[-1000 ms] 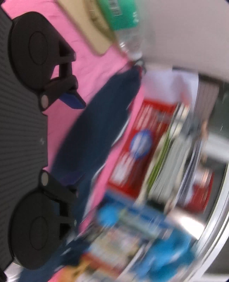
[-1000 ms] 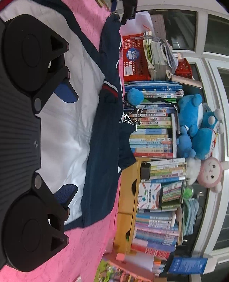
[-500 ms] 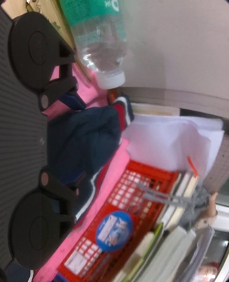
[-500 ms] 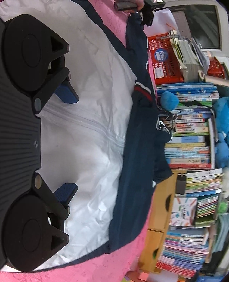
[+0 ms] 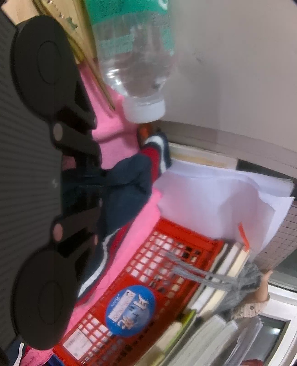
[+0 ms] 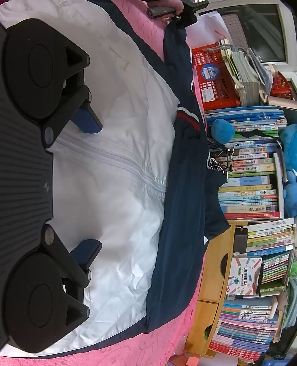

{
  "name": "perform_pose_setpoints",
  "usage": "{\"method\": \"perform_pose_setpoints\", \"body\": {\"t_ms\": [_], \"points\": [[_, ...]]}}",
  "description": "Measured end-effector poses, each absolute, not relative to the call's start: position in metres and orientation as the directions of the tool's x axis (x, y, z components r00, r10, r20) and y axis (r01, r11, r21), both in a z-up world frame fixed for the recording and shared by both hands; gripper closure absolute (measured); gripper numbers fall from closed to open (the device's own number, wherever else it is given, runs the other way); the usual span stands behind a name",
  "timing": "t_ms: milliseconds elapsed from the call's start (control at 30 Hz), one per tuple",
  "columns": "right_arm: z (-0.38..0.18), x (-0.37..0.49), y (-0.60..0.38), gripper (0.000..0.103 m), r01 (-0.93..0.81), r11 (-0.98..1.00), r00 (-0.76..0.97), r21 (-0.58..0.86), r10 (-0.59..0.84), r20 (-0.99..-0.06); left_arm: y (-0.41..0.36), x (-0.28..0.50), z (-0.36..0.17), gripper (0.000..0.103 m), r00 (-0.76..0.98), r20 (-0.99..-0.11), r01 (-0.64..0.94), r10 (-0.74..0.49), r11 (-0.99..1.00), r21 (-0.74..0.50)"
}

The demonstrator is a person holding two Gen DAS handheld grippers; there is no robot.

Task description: Fold clothes

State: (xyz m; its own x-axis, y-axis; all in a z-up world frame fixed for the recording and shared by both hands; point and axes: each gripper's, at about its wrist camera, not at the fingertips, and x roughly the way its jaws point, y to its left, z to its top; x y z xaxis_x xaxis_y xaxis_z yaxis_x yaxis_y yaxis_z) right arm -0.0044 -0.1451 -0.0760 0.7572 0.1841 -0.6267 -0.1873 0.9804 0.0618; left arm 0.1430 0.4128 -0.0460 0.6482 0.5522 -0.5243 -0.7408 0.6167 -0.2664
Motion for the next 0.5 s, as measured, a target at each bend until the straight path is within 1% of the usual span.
{"method": "perform_pose_setpoints", "body": {"t_ms": [133, 233, 300, 367, 433, 500], "points": [[-0.076, -0.005, -0.146, 0.002, -0.187, 0.98, 0.757, 0.071, 0.19, -0.625, 0.395, 0.136, -0.026, 0.099, 0.69, -0.467, -0.703, 0.552, 0.665, -0.252], [-0.076, -0.005, -0.146, 0.002, -0.187, 0.98, 0.758, 0.075, 0.192, -0.624, 0.367, 0.127, -0.005, 0.099, 0.757, -0.39, -0.632, 0.524, 0.737, -0.239], [-0.076, -0.005, -0.147, 0.002, -0.187, 0.979, 0.758, 0.079, 0.194, -0.623, 0.335, 0.122, 0.012, 0.099, 0.819, -0.321, -0.553, 0.475, 0.803, -0.223], [-0.076, -0.005, -0.148, 0.002, -0.187, 0.979, 0.758, 0.086, 0.199, -0.621, 0.288, 0.114, 0.03, 0.099, 0.888, -0.242, -0.44, 0.392, 0.876, -0.196], [-0.076, -0.005, -0.15, 0.002, -0.187, 0.978, 0.759, 0.096, 0.206, -0.618, 0.233, 0.103, 0.046, 0.099, 0.947, -0.17, -0.298, 0.272, 0.941, -0.158], [-0.076, -0.005, -0.151, 0.002, -0.187, 0.977, 0.76, 0.107, 0.212, -0.615, 0.179, 0.1, 0.05, 0.099, 0.981, -0.158, -0.137, 0.117, 0.983, -0.126]]}}
